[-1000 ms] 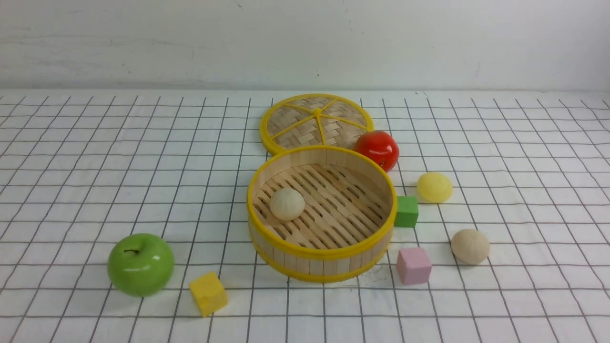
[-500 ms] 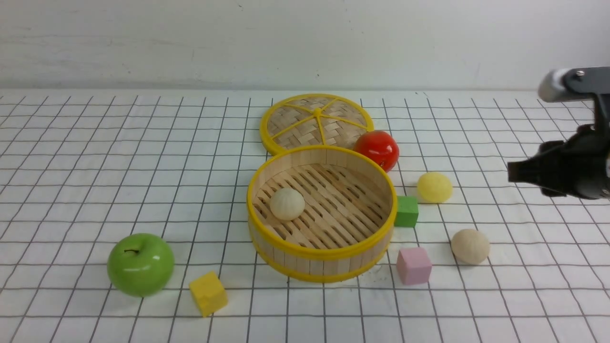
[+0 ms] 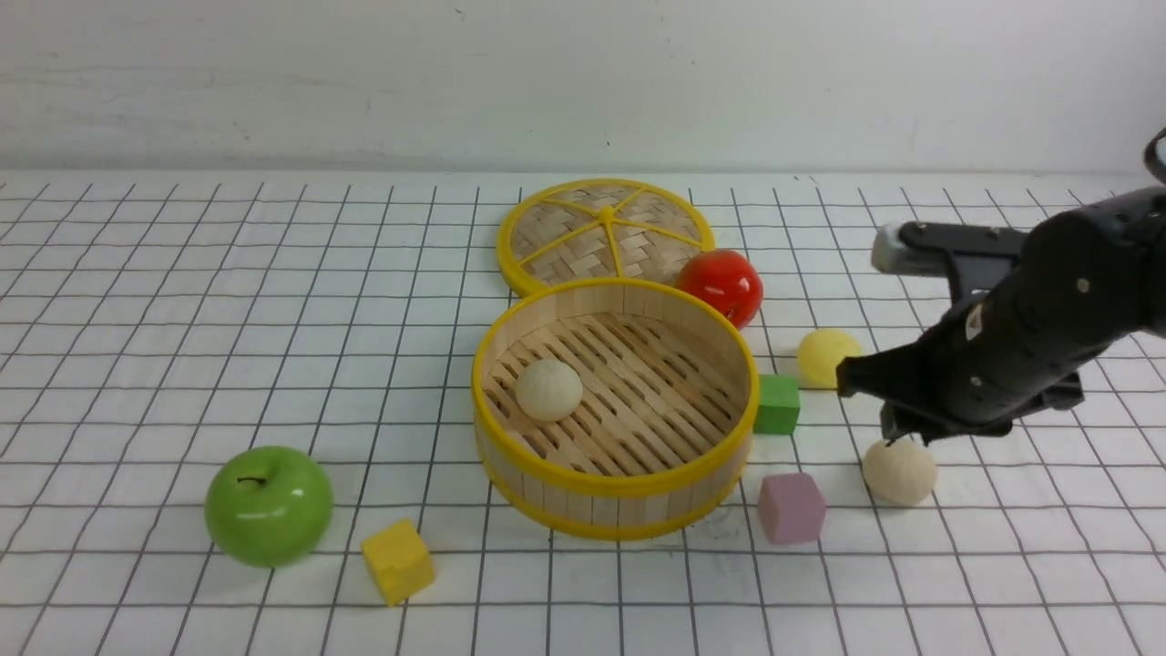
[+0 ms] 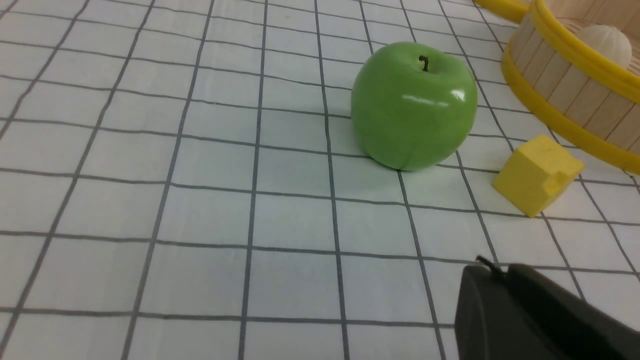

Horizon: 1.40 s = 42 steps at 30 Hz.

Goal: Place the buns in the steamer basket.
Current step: Use the right arm to grab a steamed stuffed bun, then use the right arm to put the steamed stuffed bun into the steamer

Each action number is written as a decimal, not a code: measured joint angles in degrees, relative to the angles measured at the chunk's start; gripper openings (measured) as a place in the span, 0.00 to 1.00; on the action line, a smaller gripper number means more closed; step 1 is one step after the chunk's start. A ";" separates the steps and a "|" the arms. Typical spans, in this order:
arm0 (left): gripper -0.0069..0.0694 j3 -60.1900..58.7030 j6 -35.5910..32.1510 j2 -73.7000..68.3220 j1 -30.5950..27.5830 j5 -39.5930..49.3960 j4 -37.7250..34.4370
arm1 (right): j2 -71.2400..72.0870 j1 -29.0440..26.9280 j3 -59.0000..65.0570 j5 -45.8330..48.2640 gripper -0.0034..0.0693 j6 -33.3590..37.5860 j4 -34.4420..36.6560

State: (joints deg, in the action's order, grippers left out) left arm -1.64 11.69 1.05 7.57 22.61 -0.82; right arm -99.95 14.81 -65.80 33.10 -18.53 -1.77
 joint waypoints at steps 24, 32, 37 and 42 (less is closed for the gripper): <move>0.18 0.00 0.00 0.00 0.00 0.00 0.00 | -7.48 0.00 -0.63 -4.65 0.07 0.34 -9.14; 0.19 0.00 0.00 0.00 0.00 0.00 0.00 | -1.07 0.12 -2.35 -1.34 0.05 0.39 -8.51; 0.19 0.00 0.00 0.00 0.00 0.00 0.00 | 4.30 2.62 -4.90 -2.08 0.05 4.91 -4.13; 0.19 0.00 0.00 0.00 0.00 0.00 0.00 | 5.77 8.97 -5.76 -5.75 0.05 15.49 4.57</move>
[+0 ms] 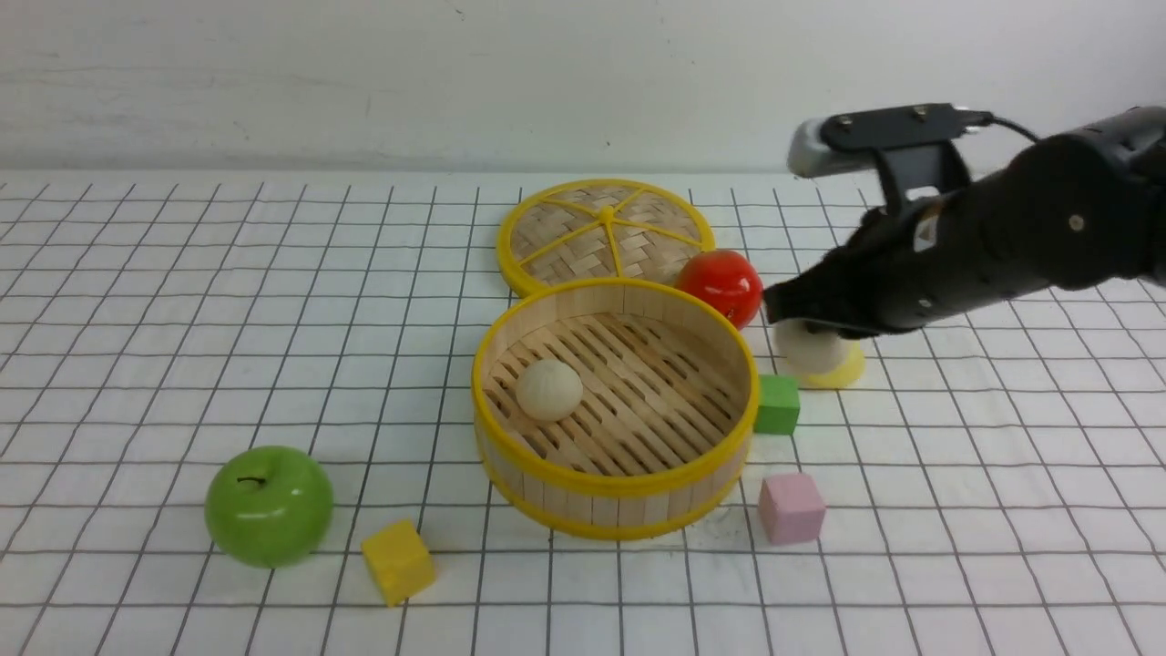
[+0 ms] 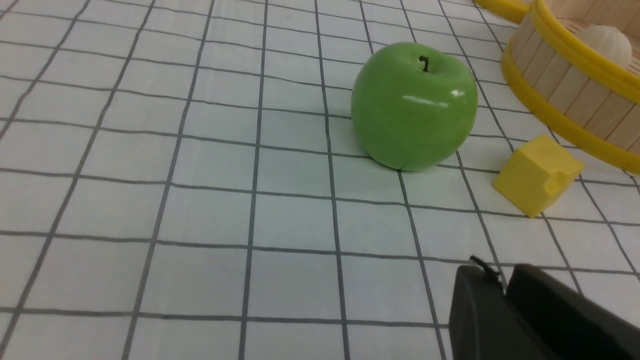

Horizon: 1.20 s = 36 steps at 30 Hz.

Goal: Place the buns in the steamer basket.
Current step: Use the right arm to put the steamed stuffed bun into the steamer, then use the right arm to grab a steamed stuffed bun

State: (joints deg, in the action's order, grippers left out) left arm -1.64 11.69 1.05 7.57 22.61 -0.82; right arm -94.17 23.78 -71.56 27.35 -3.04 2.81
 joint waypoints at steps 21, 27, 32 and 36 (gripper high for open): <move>0.21 0.00 0.00 0.00 0.00 0.00 0.00 | -12.52 6.46 0.00 -11.53 0.52 9.54 6.13; 0.22 0.00 0.00 0.00 0.00 0.00 0.00 | -8.72 3.50 -1.74 -10.86 0.77 4.01 7.39; 0.23 0.00 0.00 0.00 0.00 0.00 0.00 | -6.94 -3.33 -2.98 -11.08 0.80 3.04 7.39; 0.23 0.00 0.00 0.00 0.00 0.00 0.00 | -8.25 -10.04 -3.03 -10.92 0.79 3.04 7.39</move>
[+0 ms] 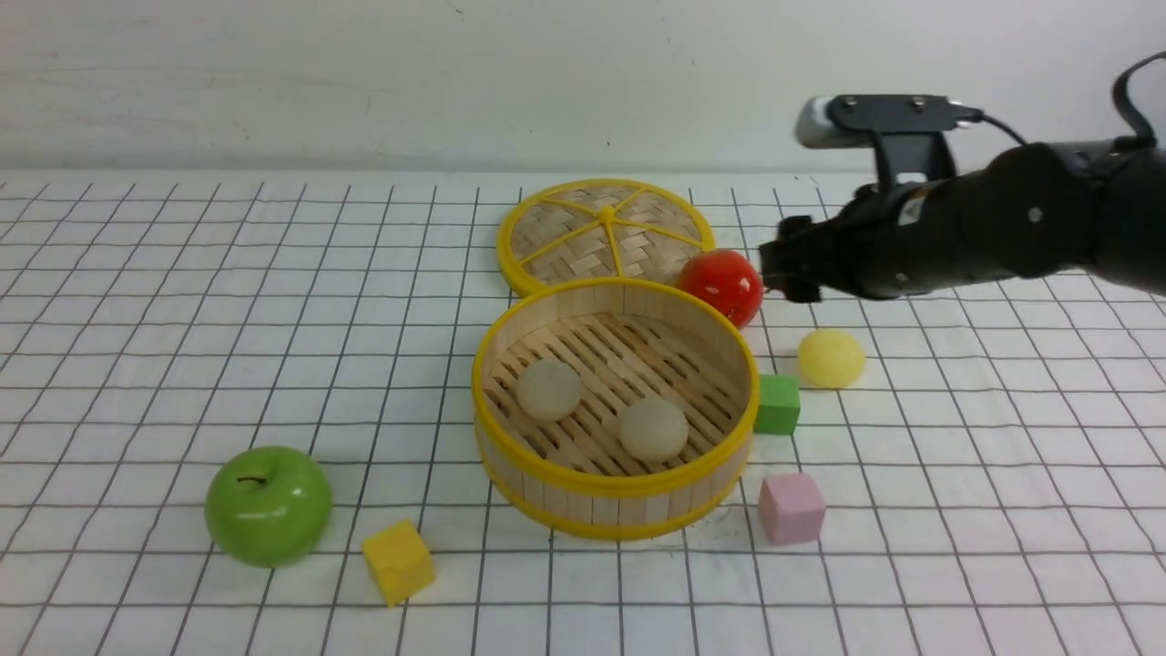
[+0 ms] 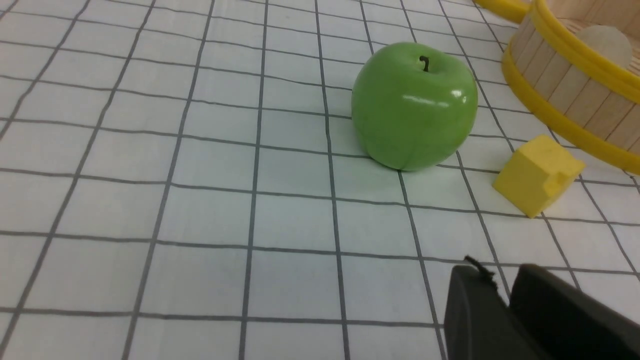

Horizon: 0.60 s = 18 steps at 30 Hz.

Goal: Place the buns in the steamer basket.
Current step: Use the right arm to grab a steamed stuffed bun

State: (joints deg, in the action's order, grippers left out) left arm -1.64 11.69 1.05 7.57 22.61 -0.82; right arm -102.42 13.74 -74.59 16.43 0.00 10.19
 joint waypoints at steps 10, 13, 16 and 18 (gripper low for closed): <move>0.23 0.00 0.00 0.00 0.00 0.00 0.00 | -6.54 -6.25 -0.28 1.70 0.68 -1.09 4.93; 0.24 0.00 0.00 0.00 0.00 0.00 0.00 | -7.41 -6.25 -0.28 1.49 0.64 -1.09 5.61; 0.24 0.00 0.00 0.00 0.00 0.00 0.00 | -8.26 -6.25 -0.30 -1.36 0.62 -0.44 5.66; 0.25 0.00 0.00 0.00 0.00 0.00 0.00 | -8.80 -6.25 -0.35 -3.03 0.60 0.35 5.79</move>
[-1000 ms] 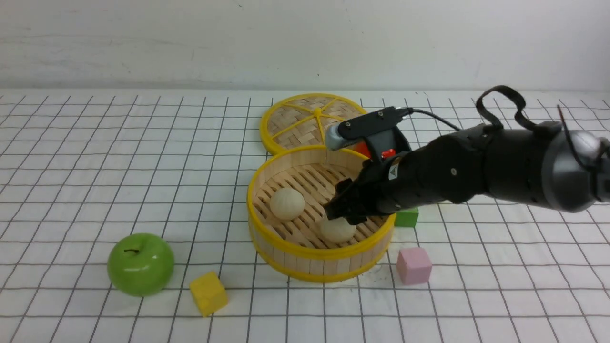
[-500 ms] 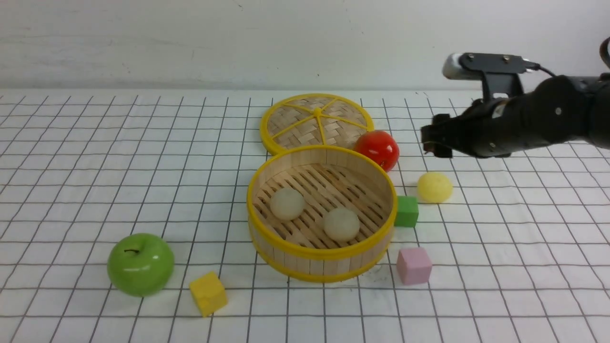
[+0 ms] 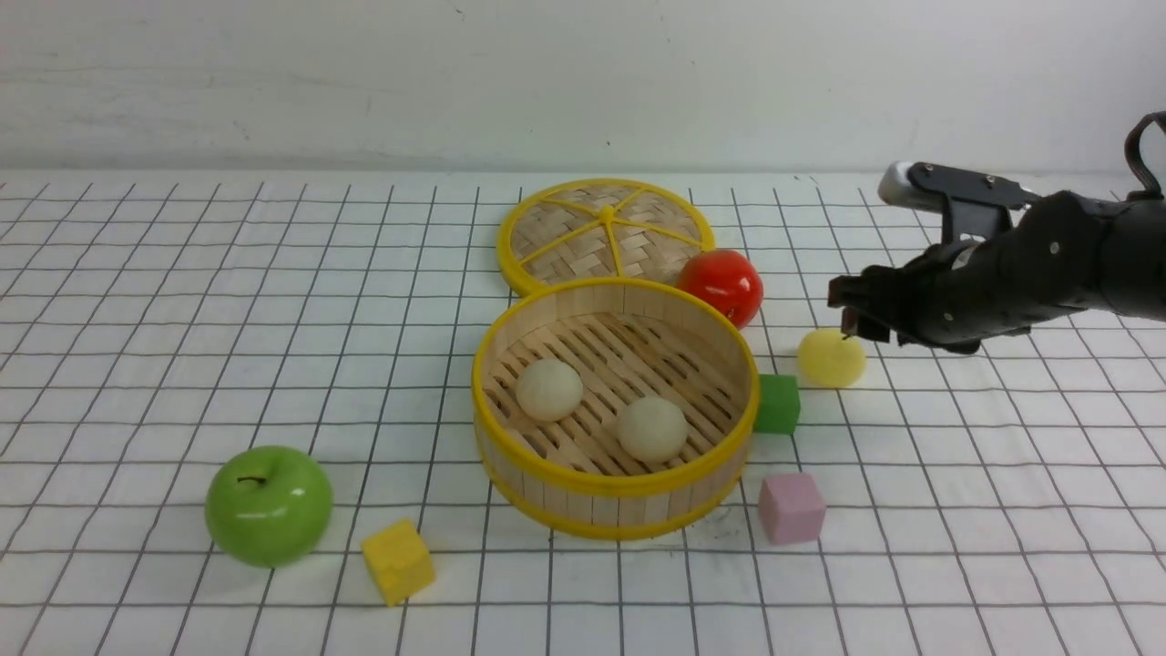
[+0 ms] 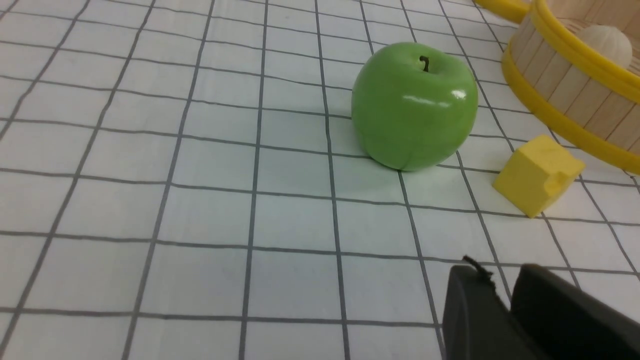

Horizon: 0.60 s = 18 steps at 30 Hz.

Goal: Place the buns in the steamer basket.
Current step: Use the right arm to grab a steamed stuffed bun

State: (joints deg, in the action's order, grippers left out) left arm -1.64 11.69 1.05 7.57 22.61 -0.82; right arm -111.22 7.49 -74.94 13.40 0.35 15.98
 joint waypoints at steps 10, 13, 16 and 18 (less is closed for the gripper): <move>0.25 0.00 0.00 0.00 0.00 0.00 0.00 | -4.11 1.05 -4.37 -0.46 0.57 2.60 0.23; 0.25 0.00 0.00 0.00 0.00 0.00 0.00 | -5.77 1.09 -5.74 0.71 0.57 2.61 0.23; 0.25 0.00 0.00 0.00 0.00 -0.05 0.00 | -7.30 1.09 -6.27 2.49 0.56 2.61 0.23; 0.25 0.00 0.00 0.00 0.00 -0.05 0.00 | -7.94 1.09 -6.27 3.33 0.53 2.61 0.23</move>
State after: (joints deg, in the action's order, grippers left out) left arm -1.64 11.69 1.05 7.57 22.56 -0.82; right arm -119.16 8.58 -81.21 16.73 2.97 16.21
